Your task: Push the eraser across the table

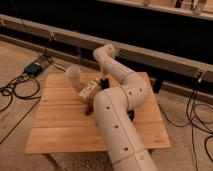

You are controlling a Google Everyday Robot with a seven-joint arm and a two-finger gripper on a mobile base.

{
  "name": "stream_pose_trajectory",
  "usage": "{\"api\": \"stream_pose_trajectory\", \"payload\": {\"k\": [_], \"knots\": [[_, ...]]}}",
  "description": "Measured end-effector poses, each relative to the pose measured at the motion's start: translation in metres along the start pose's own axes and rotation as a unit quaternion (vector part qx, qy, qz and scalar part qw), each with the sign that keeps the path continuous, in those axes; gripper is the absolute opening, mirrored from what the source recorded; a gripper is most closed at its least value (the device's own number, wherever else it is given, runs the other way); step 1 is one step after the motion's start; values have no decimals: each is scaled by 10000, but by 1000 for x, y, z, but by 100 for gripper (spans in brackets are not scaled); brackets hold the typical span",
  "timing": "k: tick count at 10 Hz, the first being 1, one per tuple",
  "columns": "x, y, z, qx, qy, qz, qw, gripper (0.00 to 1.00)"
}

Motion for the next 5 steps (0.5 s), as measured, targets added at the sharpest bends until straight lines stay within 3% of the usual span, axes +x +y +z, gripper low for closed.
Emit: {"api": "stream_pose_trajectory", "payload": {"k": [5], "knots": [[-3,-11,1,12,-73,219,9997,65]]}}
